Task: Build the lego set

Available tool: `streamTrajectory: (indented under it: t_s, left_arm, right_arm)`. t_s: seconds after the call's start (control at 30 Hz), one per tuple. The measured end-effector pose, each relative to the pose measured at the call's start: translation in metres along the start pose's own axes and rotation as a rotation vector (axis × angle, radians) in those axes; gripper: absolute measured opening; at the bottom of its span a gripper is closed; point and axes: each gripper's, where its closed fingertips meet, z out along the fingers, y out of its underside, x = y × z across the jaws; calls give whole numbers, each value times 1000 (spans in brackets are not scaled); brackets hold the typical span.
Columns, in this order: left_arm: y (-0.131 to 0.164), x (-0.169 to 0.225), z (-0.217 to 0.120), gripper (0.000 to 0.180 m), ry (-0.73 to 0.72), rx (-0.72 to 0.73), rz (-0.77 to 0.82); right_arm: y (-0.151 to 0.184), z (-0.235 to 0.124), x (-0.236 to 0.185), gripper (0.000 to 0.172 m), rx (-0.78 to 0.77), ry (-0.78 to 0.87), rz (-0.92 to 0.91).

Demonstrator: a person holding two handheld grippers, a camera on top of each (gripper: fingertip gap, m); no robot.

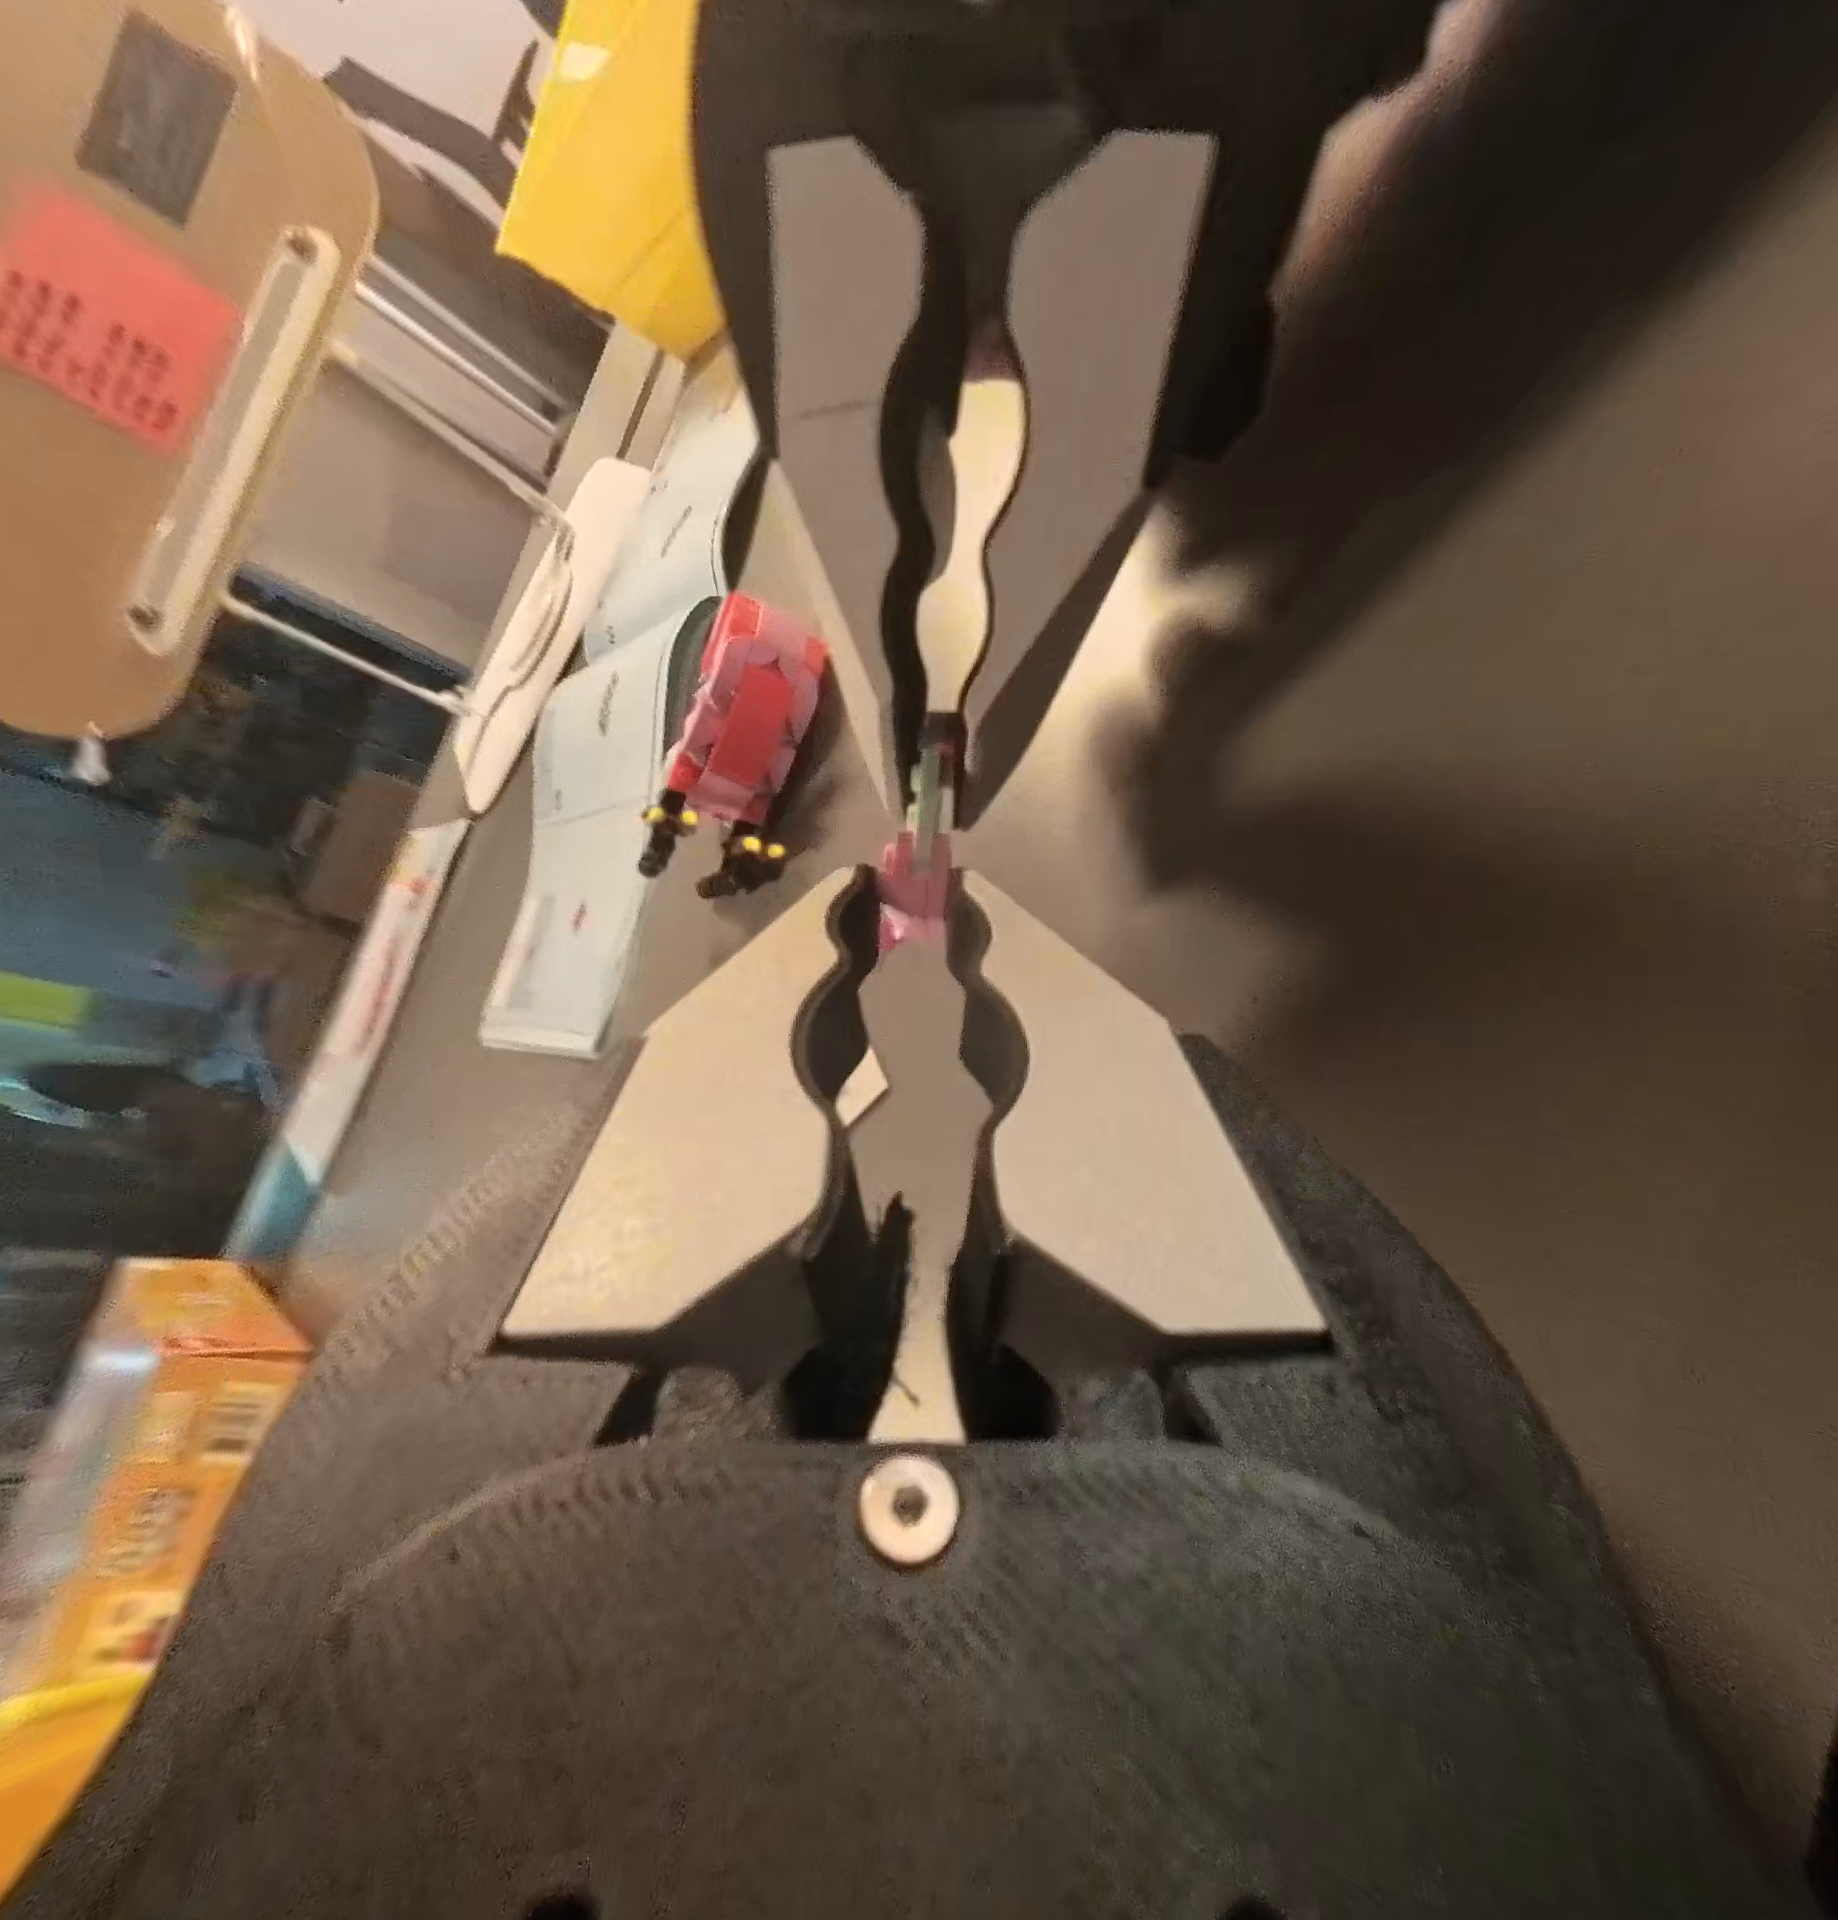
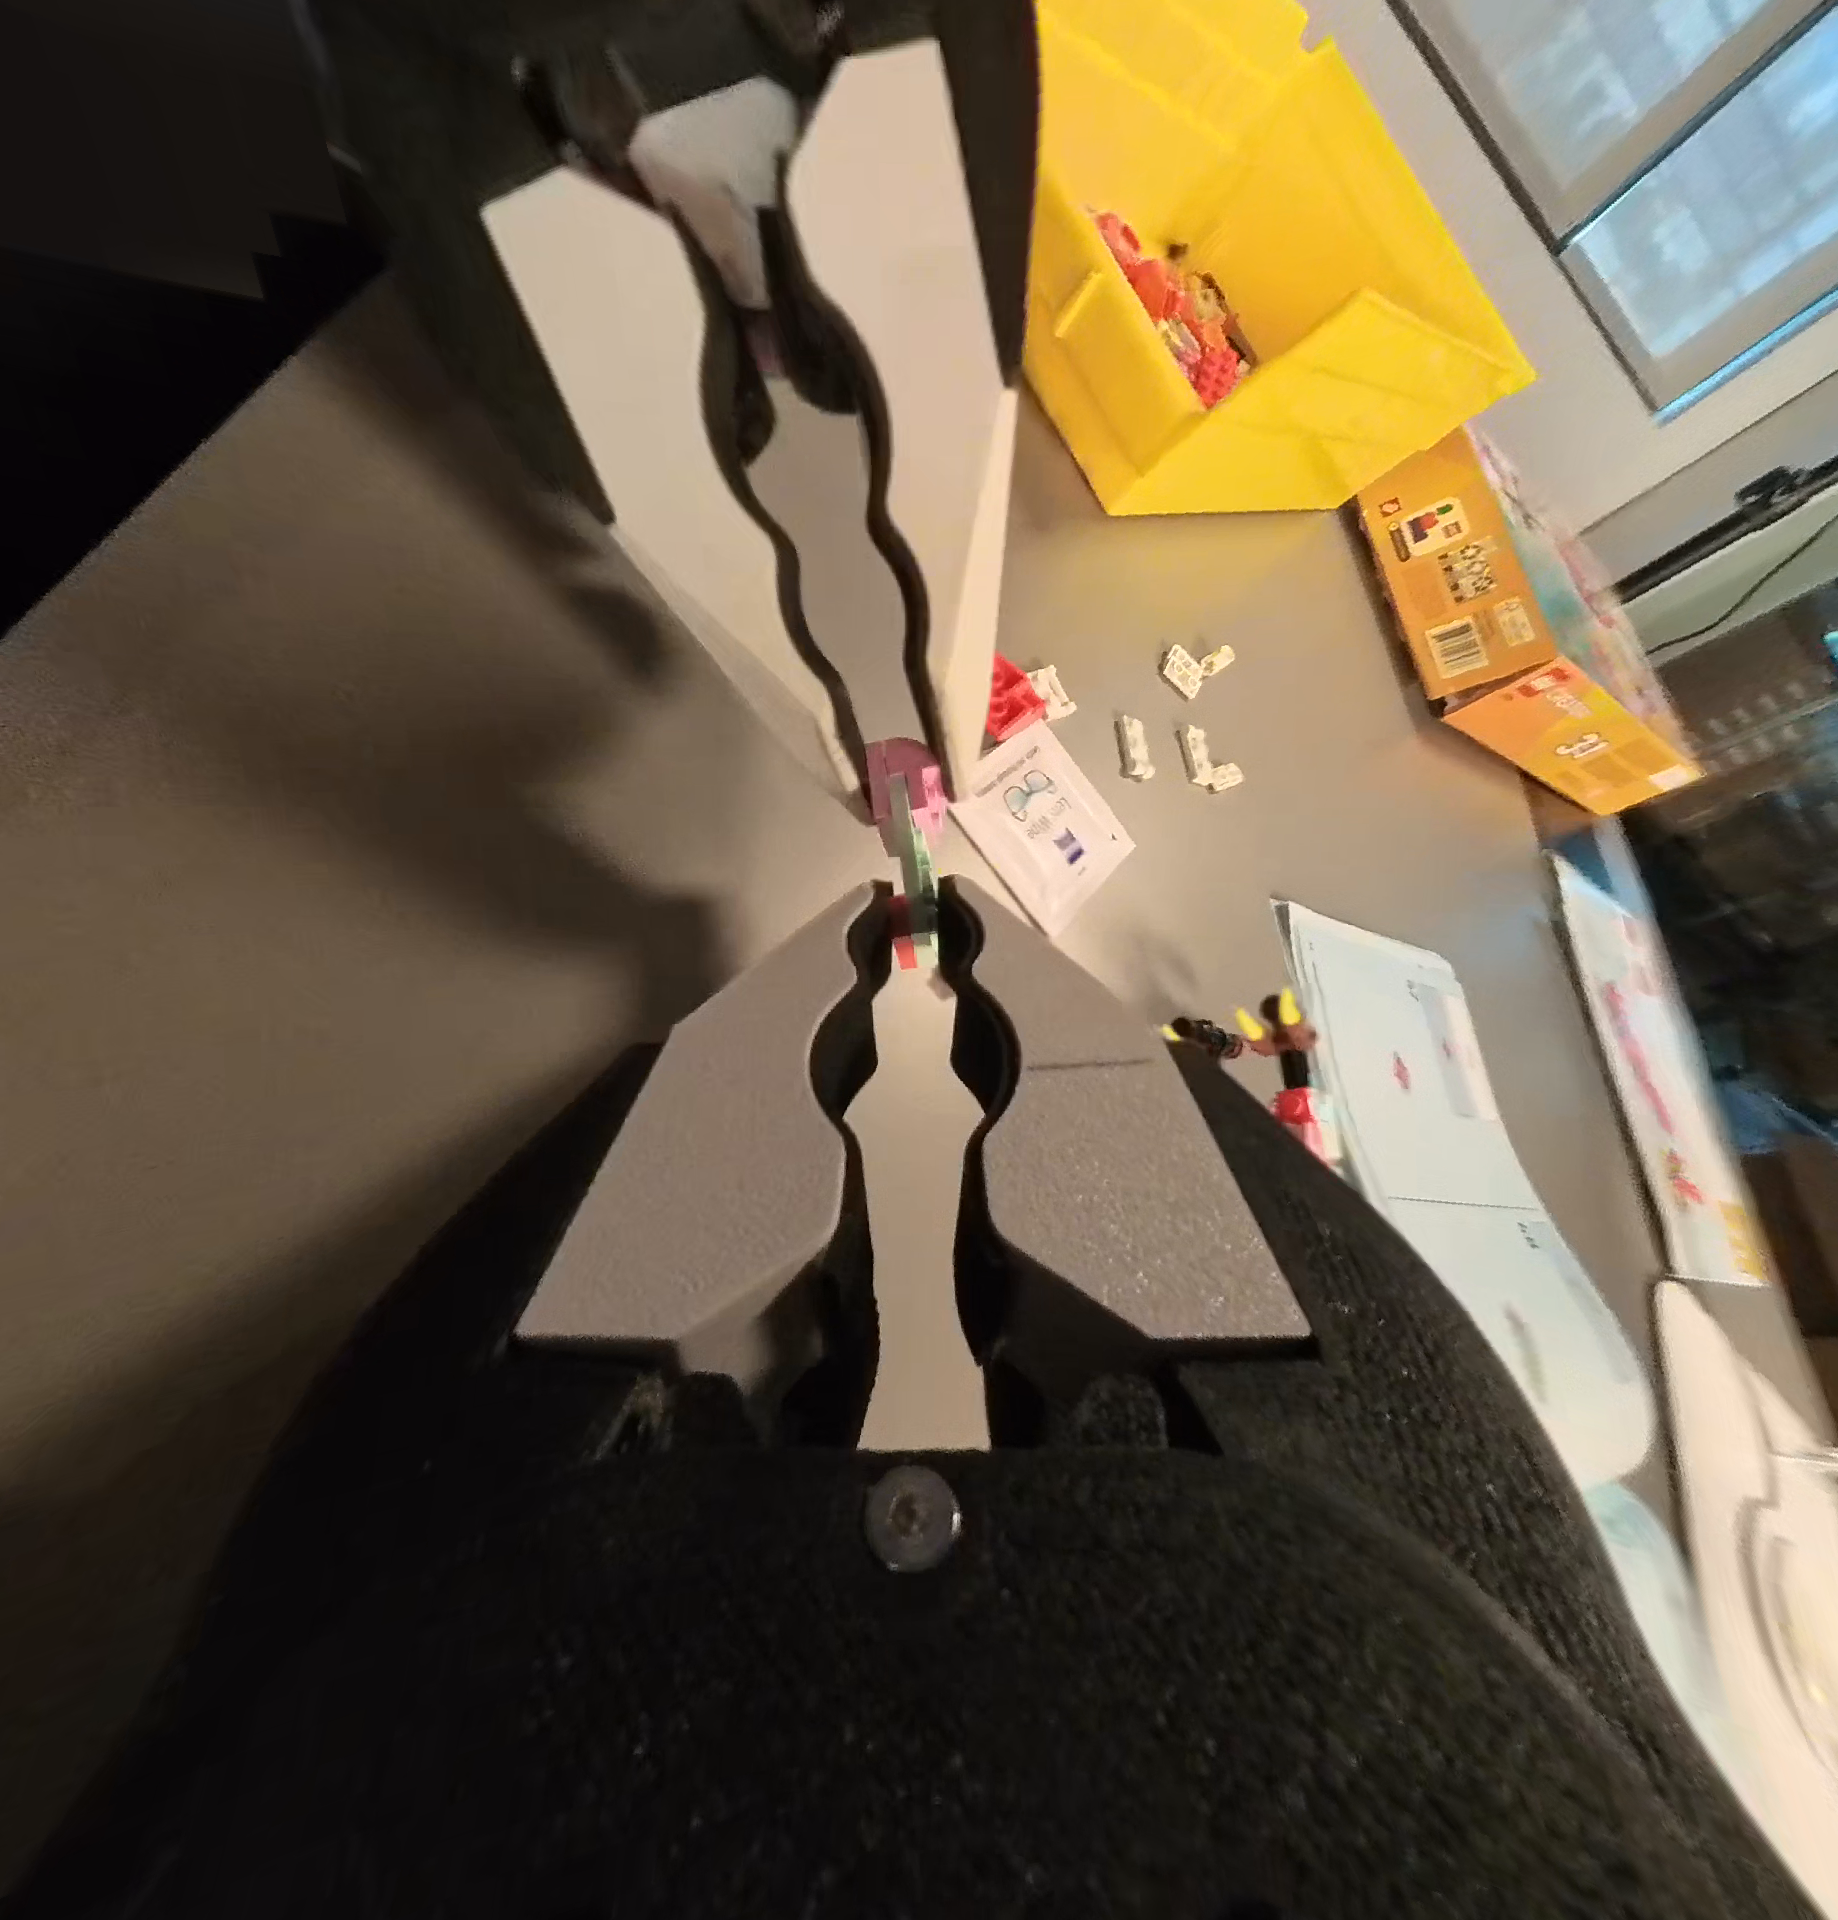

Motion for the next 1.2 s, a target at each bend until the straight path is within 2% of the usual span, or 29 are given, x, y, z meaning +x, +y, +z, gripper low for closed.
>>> streamTrajectory:
  t_s: [0.13, 0.2, 0.23, 0.27, 0.3, 0.33, 0.43, 0.53, 0.6, 0.7, 0.73, 0.77, 0.8, 0.83, 0.9, 0.97, 1.07, 1.2]
  left_arm:
    - [2, -3, 0, 11, 5, 33, -141]
    - [5, -2, 3, 12, 24, 21, -219]
    - [6, 3, 4, 15, 79, 13, -295]
    - [2, 3, 2, 21, 127, 32, -394]
    - [-5, 2, 0, 38, 178, 73, -502]
    - [-8, -1, -3, 45, 222, 105, -599]
    - [-5, -3, -6, 37, 313, 125, -734]
    - [-12, 0, -10, 21, 389, 178, -770]
    - [-10, 5, -11, 17, 445, 158, -771]
    - [-7, 5, -9, 16, 457, 142, -770]
    - [-3, 4, -6, 16, 432, 112, -753]
    - [2, 5, -3, 16, 408, 78, -727]
    - [7, 7, -1, 16, 401, 43, -704]
    - [11, 10, 2, 16, 394, 2, -679]
    - [17, 18, 7, 16, 400, -69, -624]
    - [20, 23, 10, 16, 399, -110, -581]
    - [20, 24, 13, 16, 405, -119, -571]
    - [20, 25, 13, 16, 438, -119, -613]
  right_arm:
    - [-1, 2, 4, 6, -11, 79, -121]
    - [2, 4, 5, 6, -28, 131, -259]
    - [4, 5, 4, 6, -40, 155, -338]
    - [5, 6, 4, 6, -49, 186, -414]
    - [3, 6, 6, 6, -47, 225, -485]
    - [-1, 5, 8, 6, -35, 257, -536]
    - [-14, -2, 12, 6, 30, 317, -582]
    - [-18, -3, 8, 6, 51, 305, -601]
    - [-16, -2, 3, 6, 50, 272, -602]
    - [-13, 0, 1, 8, 56, 243, -560]
    - [-7, 0, 1, 15, 47, 213, -506]
    - [4, -1, 0, 25, 24, 158, -404]
    - [14, -4, 3, 26, 20, 108, -256]
    - [16, -9, 10, 33, 59, 83, -106]
    - [7, -25, 32, 35, 183, 106, 93]
    - [1, -41, 51, 34, 293, 169, 206]
    - [1, -54, 70, 28, 364, 274, 255]
    - [4, -54, 75, 22, 342, 347, 211]
